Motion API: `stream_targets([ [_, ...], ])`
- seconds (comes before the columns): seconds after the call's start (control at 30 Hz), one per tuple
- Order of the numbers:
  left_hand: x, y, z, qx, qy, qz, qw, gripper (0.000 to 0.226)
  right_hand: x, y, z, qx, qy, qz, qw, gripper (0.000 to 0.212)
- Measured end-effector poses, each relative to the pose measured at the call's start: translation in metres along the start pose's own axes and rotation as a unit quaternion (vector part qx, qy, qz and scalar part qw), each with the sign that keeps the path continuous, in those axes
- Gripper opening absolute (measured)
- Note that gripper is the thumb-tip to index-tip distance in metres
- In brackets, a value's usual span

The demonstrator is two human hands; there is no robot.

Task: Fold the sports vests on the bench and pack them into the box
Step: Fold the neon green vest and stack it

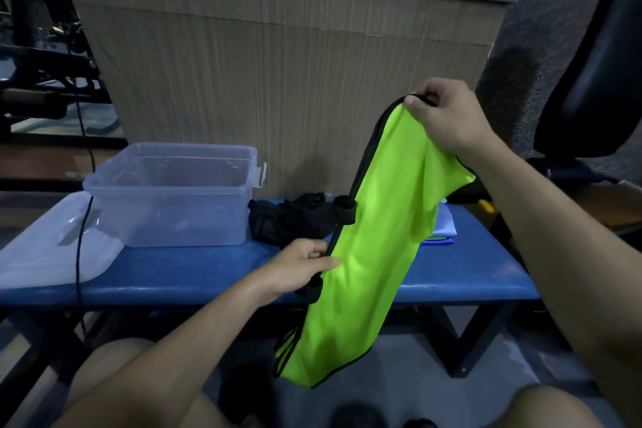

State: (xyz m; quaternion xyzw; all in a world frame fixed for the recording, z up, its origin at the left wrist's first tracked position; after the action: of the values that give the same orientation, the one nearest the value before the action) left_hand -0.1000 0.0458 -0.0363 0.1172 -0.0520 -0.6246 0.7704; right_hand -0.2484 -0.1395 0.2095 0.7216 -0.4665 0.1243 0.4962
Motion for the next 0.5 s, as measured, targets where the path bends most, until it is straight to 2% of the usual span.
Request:
stream_targets([
  [0.13,-0.027,0.037,0.021,0.000,-0.019,0.003,1.000,0.018,-0.012,0.000,0.036,0.031,-0.073,-0.002,0.997,0.016],
  [0.27,-0.059,0.095,0.073,0.117,-0.007,-0.034,0.993,0.030,-0.024,-0.009,0.040,0.199,-0.131,-0.042,0.970,0.015],
  [0.37,-0.062,0.132,0.135,0.177,-0.037,-0.015,0.983,0.020,-0.025,-0.011,0.043,0.298,-0.152,-0.030,0.942,0.016],
  [0.43,-0.033,0.137,0.167,0.239,-0.060,-0.009,0.969,0.016,-0.026,-0.007,0.060,0.305,-0.170,-0.010,0.937,0.017],
  [0.5,0.008,0.123,0.170,0.337,-0.070,-0.040,0.938,0.013,-0.036,-0.002,0.089,0.285,-0.206,0.008,0.936,0.018],
])
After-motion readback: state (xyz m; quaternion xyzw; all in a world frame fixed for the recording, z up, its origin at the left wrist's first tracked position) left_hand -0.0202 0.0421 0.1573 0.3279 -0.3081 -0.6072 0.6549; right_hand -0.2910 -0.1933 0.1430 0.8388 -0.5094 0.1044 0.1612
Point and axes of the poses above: each hand's wrist, its own x-axis towards the middle knuckle, its own y-axis out of the back of the hand, z = x × y, the point moved 4 cm from there along x, towards the middle knuckle, and after that the axes turned 2 degrees about -z, right-handed, at the moved point
